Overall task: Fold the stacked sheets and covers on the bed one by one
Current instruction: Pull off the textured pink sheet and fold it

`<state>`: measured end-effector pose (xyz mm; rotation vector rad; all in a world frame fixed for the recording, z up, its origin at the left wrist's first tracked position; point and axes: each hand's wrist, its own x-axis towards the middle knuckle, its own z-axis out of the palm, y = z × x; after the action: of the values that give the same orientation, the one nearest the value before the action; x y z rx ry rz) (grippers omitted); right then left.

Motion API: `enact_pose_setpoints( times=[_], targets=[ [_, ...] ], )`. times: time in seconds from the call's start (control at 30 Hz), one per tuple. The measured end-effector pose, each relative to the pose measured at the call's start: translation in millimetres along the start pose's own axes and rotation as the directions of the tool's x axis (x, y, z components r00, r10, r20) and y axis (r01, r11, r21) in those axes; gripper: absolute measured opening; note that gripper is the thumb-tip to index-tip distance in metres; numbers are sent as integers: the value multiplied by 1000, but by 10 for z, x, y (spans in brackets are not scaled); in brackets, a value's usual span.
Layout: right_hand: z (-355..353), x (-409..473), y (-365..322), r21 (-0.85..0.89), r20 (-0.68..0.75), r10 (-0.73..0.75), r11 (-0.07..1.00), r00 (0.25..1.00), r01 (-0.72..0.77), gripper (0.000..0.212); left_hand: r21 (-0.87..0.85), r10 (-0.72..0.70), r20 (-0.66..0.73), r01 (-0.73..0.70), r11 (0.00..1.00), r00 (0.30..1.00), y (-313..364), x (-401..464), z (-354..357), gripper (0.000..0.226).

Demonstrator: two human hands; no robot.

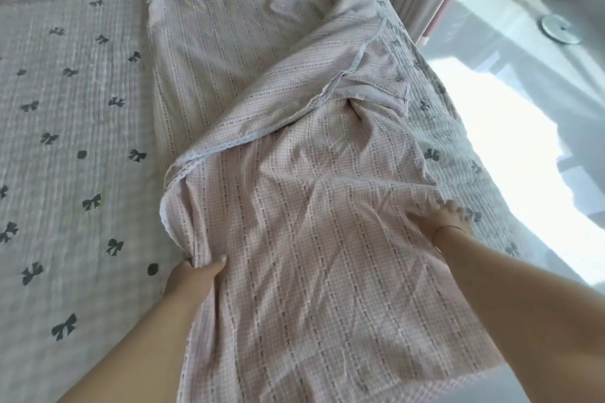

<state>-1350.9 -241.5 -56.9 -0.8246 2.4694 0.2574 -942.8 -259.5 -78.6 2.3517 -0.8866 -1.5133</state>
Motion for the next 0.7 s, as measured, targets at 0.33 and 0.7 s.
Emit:
enact_pose_setpoints(
  times=[0.33,0.7],
  targets=[
    [-29,-409,-581,674,387,-151,719,909,-168,21,-458,0,224,105,883,975,642,-376,445,29],
    [-253,-1594,-928,901,430,-436,264,791,-345,25,-318,182,393,-53,947,901,1126,-774,-621,23]
  ],
)
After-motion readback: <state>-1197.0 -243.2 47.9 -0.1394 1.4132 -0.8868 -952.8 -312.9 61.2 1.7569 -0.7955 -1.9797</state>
